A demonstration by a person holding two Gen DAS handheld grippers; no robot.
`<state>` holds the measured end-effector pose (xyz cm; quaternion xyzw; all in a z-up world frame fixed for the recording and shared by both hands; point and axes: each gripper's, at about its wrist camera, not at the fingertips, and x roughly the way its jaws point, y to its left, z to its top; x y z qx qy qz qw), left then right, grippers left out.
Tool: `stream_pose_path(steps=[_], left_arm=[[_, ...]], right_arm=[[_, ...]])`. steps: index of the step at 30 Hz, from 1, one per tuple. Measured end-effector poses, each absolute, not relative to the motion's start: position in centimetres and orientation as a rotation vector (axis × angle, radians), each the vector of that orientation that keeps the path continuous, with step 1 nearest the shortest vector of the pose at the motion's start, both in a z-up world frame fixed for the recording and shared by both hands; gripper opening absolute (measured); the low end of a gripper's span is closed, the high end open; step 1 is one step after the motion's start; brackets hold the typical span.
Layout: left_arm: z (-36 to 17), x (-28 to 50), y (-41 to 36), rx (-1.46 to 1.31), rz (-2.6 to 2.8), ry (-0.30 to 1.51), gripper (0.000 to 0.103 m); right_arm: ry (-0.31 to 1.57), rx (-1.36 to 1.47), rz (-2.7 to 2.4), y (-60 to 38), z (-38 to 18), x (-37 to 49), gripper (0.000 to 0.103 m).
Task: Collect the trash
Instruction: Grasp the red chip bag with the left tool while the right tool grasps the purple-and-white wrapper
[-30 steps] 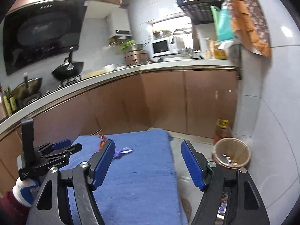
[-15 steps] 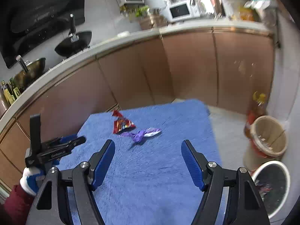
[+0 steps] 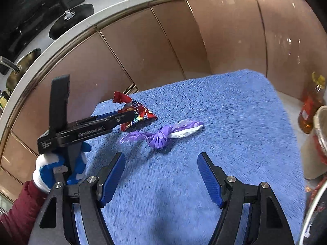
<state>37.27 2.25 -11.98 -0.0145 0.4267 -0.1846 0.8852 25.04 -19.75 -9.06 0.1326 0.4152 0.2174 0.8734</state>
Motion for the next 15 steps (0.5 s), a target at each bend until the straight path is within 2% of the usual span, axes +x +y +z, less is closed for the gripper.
stream_pose_path(steps=[11,15], left_arm=[[-14.5,39.8,3.7,-0.150,-0.407,0.926,0.055],[-14.6,39.3,3.3,-0.111,-0.401,0.898,0.052]], right_arm=[[0.914,0.333,0.469,-17.7,-11.9,30.0,0.070],[0.929,0.313,0.455,-16.6,-12.8,31.2,0.061]])
